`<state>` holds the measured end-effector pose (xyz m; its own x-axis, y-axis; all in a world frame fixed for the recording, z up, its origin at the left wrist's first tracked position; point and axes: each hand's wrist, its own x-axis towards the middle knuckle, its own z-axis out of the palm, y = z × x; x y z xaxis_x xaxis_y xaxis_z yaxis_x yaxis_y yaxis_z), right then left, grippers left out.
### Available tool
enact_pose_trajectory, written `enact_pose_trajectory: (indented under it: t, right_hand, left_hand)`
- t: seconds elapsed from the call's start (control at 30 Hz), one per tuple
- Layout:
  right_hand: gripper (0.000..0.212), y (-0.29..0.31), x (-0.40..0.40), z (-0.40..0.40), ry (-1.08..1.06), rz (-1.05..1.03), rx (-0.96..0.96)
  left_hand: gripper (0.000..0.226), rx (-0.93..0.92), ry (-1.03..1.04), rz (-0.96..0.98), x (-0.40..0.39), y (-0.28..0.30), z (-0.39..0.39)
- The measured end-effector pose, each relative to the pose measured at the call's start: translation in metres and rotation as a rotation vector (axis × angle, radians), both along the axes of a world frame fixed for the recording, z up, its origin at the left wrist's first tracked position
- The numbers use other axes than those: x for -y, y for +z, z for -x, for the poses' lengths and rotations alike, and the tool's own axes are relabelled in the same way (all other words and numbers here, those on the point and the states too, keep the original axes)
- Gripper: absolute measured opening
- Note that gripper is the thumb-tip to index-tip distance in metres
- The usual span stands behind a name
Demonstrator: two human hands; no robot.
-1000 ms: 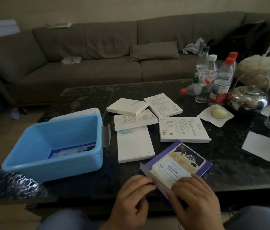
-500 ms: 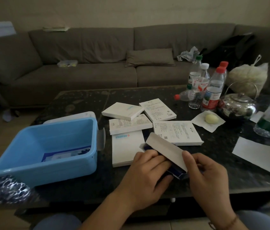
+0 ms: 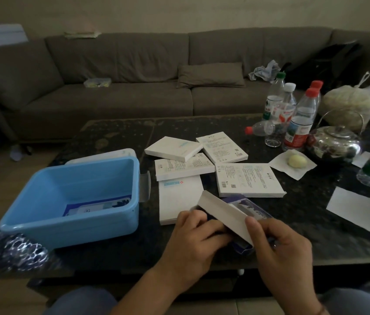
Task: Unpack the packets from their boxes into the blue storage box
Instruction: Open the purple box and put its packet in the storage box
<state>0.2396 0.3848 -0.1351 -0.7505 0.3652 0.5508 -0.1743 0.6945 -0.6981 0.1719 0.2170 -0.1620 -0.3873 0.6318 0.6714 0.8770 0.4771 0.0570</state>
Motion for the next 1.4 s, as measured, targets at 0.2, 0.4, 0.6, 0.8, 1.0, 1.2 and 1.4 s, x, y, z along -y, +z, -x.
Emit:
enact_pose_trajectory:
  t: [0.2, 0.4, 0.6, 0.8, 1.0, 1.2, 1.4]
  right_hand:
    - [0.049, -0.005, -0.002, -0.006, 0.039, -0.012, -0.013]
    - [0.04, -0.012, 0.004, -0.012, 0.137, -0.095, -0.064]
    - [0.037, -0.053, -0.002, -0.008, 0.342, -0.471, 0.105]
    - [0.03, -0.03, 0.038, -0.002, 0.41, -0.465, 0.103]
    - [0.025, 0.061, 0.097, 0.033, 0.394, 0.72, 0.125]
    - [0.012, 0.149, 0.102, 0.085, 0.653, 0.334, 0.16]
    - [0.007, 0.175, 0.149, 0.133, 0.759, -0.148, 0.33]
  left_hand:
    - [0.006, -0.006, -0.125, -0.123, 0.013, 0.001, -0.004]
    - [0.011, -0.085, -0.157, -0.224, 0.06, 0.016, -0.007]
    - [0.007, 0.258, 0.063, -0.367, 0.09, 0.077, -0.002]
    - [0.022, 0.794, 0.176, -0.862, 0.104, 0.109, 0.003]
    - [0.026, 0.998, 0.101, -1.465, 0.099, 0.098, 0.01]
    - [0.027, 0.994, -0.057, -1.259, 0.152, 0.105, 0.016]
    - [0.026, 1.08, 0.05, -1.156, 0.171, 0.129, 0.037]
